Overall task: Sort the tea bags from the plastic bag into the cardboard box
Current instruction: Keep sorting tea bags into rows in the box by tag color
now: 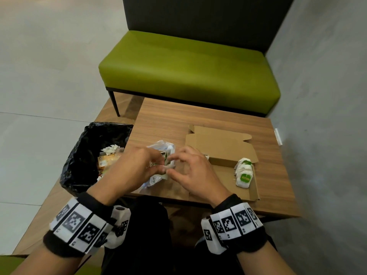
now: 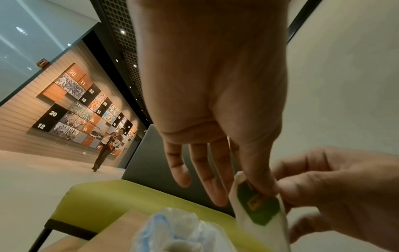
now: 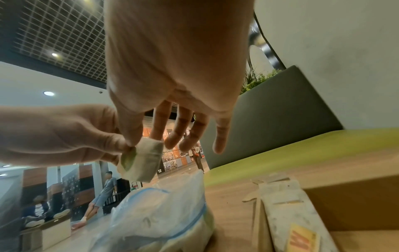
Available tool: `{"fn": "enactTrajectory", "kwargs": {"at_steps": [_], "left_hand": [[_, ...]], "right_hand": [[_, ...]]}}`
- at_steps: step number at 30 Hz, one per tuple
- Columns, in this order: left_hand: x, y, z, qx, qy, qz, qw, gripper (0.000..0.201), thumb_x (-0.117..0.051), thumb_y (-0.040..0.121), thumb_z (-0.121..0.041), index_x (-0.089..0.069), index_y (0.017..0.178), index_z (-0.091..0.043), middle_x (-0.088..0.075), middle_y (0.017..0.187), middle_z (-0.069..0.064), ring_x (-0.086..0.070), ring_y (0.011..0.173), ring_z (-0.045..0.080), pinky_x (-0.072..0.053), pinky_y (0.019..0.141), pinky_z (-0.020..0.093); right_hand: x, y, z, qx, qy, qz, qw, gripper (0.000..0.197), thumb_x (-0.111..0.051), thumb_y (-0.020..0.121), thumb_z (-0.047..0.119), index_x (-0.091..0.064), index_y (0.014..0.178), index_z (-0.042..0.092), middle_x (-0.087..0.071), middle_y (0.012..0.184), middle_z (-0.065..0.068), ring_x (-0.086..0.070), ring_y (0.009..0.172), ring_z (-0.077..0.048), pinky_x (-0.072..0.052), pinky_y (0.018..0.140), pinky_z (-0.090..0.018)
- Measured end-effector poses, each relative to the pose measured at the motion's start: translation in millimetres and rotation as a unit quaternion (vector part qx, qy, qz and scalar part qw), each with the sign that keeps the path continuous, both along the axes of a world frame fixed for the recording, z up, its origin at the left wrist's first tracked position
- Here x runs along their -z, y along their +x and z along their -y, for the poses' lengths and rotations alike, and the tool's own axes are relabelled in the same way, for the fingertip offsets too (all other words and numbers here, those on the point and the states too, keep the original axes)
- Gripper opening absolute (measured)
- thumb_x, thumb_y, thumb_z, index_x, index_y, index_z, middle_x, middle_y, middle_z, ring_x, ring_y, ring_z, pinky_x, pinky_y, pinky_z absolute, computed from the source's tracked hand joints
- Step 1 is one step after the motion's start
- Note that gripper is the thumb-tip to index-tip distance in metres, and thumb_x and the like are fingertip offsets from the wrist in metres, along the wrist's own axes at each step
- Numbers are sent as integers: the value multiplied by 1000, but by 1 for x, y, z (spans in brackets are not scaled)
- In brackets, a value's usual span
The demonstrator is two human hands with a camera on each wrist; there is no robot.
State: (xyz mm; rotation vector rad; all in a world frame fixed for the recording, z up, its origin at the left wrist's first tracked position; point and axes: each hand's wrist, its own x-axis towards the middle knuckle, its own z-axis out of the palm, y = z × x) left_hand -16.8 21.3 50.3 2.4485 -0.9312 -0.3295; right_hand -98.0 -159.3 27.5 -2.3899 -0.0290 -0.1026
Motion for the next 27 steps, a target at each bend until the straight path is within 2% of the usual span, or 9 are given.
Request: {"fn": "enactTrajectory", "kwargs": {"at_steps": [2, 5, 9, 11, 14, 20, 23, 25, 27], "left_hand": [[-4, -2, 3, 6, -26, -34, 999, 8, -75, 83, -37, -71, 84, -30, -71, 79, -10, -64, 78, 8, -52, 76, 38], [-1, -7, 11, 3, -75, -98, 992, 10, -78, 80, -35, -69, 81, -33, -69, 73, -11, -63, 71, 3, -54, 71, 35], [3, -25, 28, -42, -194, -178, 964, 24, -79, 79, -24, -67, 101, -25, -73, 83, -5, -68, 80, 3, -49, 69, 11], [3, -39, 39, -46, -251, -248, 934, 16, -72, 86, -18, -69, 102, -17, -75, 84, 4, -72, 77, 15, -50, 65, 13], [11, -52, 52, -36, -281, -260, 923, 10, -65, 92, -10, -71, 87, -17, -74, 74, -2, -68, 66, 10, -48, 60, 13], [27, -61, 68, -15, -239, -251, 938, 8, -72, 88, -17, -72, 81, -18, -70, 73, 10, -64, 64, 25, -53, 64, 43], [29, -66, 76, -14, -247, -264, 932, 5, -77, 84, -18, -72, 86, -18, -72, 75, 5, -63, 65, 15, -54, 65, 40], [30, -69, 82, -17, -259, -284, 923, 8, -75, 85, -17, -72, 92, -16, -74, 82, 2, -69, 75, 17, -56, 72, 35], [30, -73, 87, -20, -267, -320, 909, 9, -70, 90, -13, -71, 97, -9, -76, 89, 6, -73, 84, 22, -60, 82, 40]], "right_hand": [[1, -6, 4, 2, 36, 23, 999, 18, -71, 88, 37, -75, 100, 23, -65, 91, 11, -59, 84, -6, -52, 75, -35], [3, -18, 10, 23, 91, 37, 995, 12, -74, 86, 32, -78, 89, 21, -68, 78, 9, -62, 72, -11, -53, 65, -35], [4, -38, 25, 101, 204, 27, 973, 6, -76, 85, 19, -78, 90, 22, -74, 83, 5, -67, 75, -15, -57, 72, -39], [5, -47, 33, 142, 258, 18, 955, 8, -76, 86, 18, -78, 92, 23, -76, 87, 3, -70, 81, -21, -60, 78, -46], [5, -58, 40, 157, 285, 14, 945, 10, -76, 86, 16, -78, 93, 22, -77, 88, 2, -71, 82, -24, -60, 80, -48], [11, -76, 52, 201, 292, 10, 935, 12, -79, 83, 16, -77, 91, 23, -74, 84, -8, -64, 73, -17, -56, 70, -38], [10, -81, 54, 184, 318, -1, 930, 11, -76, 84, 8, -77, 87, 19, -75, 79, -6, -66, 70, -12, -56, 64, -27], [9, -84, 57, 191, 341, 2, 921, 9, -74, 84, 4, -76, 86, 13, -73, 73, -1, -63, 64, -5, -52, 58, -19], [8, -87, 62, 204, 369, 0, 907, 5, -73, 85, 2, -74, 89, 5, -71, 71, 1, -61, 59, -2, -50, 55, -17]]}}
